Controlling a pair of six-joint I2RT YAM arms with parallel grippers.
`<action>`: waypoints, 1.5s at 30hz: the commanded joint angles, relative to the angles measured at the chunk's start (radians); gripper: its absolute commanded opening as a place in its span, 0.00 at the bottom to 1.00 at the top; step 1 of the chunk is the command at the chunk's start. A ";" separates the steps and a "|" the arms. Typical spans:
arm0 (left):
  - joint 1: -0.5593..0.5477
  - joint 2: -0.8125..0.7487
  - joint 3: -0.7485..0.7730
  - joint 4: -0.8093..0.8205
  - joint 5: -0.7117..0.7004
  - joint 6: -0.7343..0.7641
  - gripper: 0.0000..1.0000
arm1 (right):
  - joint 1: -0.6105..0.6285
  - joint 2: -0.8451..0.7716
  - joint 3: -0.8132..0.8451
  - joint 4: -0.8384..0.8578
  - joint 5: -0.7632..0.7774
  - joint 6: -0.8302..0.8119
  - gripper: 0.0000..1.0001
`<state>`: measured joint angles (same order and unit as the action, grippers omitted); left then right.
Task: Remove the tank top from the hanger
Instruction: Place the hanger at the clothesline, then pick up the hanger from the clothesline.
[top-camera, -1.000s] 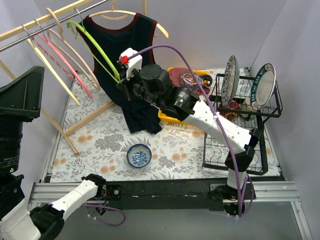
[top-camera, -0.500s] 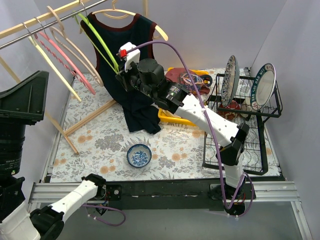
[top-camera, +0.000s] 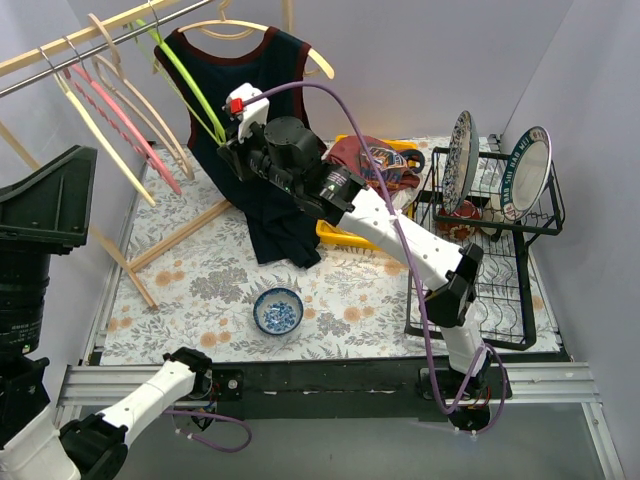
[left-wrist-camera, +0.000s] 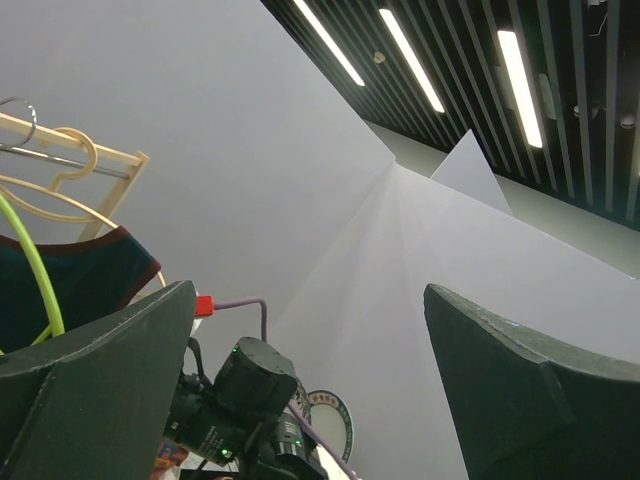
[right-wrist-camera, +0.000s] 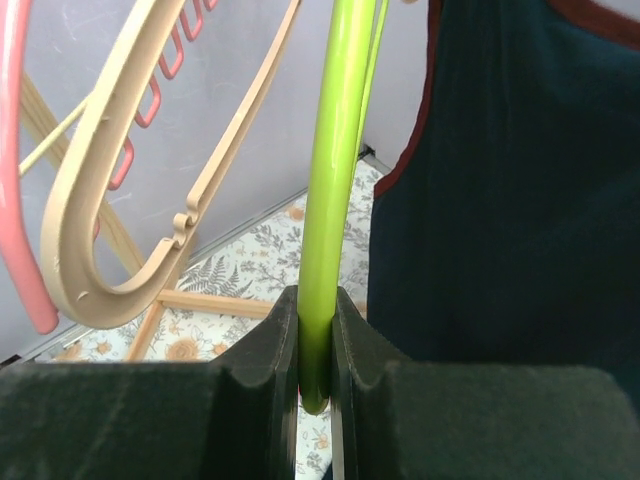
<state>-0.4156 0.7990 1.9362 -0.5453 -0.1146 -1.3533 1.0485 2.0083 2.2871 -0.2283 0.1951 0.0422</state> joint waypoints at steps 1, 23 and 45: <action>-0.002 -0.004 -0.005 0.008 0.015 0.020 0.98 | -0.011 0.044 0.069 0.096 -0.037 0.039 0.01; -0.003 -0.046 -0.255 0.328 0.317 0.063 0.98 | -0.013 -0.370 -0.417 0.103 -0.117 0.090 0.76; -0.006 0.538 0.003 0.219 -0.053 -0.012 0.93 | -0.051 -0.784 -0.620 0.009 0.182 -0.157 0.78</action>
<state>-0.4210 1.3235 1.8561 -0.3397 -0.0360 -1.4193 1.0397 1.1595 1.5074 -0.2764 0.2703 0.0414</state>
